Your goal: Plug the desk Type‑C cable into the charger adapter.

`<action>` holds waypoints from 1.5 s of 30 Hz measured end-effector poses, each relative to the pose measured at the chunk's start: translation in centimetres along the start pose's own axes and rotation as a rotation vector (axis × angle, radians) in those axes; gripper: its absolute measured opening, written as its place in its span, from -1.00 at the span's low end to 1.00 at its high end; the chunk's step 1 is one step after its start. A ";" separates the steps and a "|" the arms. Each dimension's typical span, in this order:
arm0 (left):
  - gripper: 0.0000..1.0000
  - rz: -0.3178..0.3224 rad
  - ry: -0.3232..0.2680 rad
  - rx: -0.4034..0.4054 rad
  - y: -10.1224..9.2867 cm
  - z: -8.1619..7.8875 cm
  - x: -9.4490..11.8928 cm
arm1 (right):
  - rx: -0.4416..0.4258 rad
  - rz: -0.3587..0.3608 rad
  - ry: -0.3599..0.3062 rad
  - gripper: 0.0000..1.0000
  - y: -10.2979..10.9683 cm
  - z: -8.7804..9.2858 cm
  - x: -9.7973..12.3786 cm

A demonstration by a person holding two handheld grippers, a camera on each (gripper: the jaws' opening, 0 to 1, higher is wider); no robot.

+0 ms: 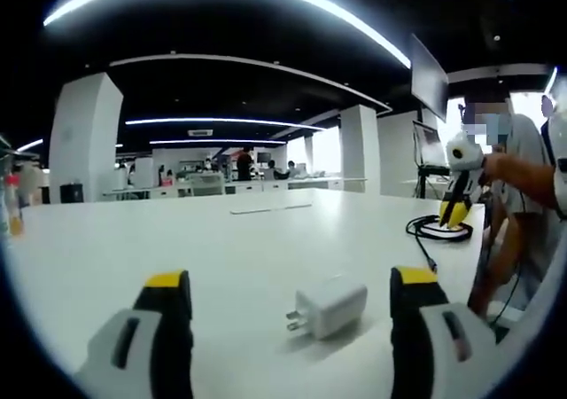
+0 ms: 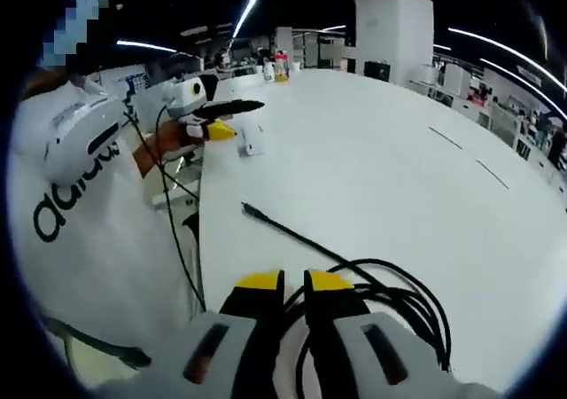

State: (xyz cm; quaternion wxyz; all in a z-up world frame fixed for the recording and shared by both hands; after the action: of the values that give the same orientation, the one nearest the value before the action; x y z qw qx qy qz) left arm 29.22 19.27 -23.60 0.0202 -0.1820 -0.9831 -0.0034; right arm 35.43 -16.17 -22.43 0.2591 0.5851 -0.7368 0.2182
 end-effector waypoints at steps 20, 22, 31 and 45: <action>0.53 0.303 0.183 -0.389 -0.7 -1.3 -1.5 | 0.160 -0.036 -0.015 -0.76 0.4 -1.3 -2.6; 0.50 0.329 0.171 -0.501 -0.9 -1.7 -1.8 | 0.167 -0.038 -0.018 -0.76 0.4 -1.6 -2.7; 0.27 0.502 0.263 -0.596 -2.0 -1.7 -2.7 | 0.220 -0.074 -0.002 -0.77 0.9 -2.7 -3.9; -0.11 0.709 0.462 -0.499 -1.4 -1.0 -4.2 | 0.329 -0.144 0.052 -0.77 1.5 -4.0 -5.9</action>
State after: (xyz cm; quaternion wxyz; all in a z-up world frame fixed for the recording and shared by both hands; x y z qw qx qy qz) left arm 32.67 16.47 -22.81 0.1933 -0.4990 -0.7997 -0.2721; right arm 35.51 -8.94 -23.13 0.1941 0.6650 -0.6404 0.3318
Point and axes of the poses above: the point that each gripper's makers call its tool centre point, and the gripper's own axes: x roughly backward along the fingers, y roughly to its left, z roughly out of its underside, the point moved 7 cm from there along x, roughly backward along the fingers, and after that the axes turned 4 degrees about z, right-handed, at the moved point
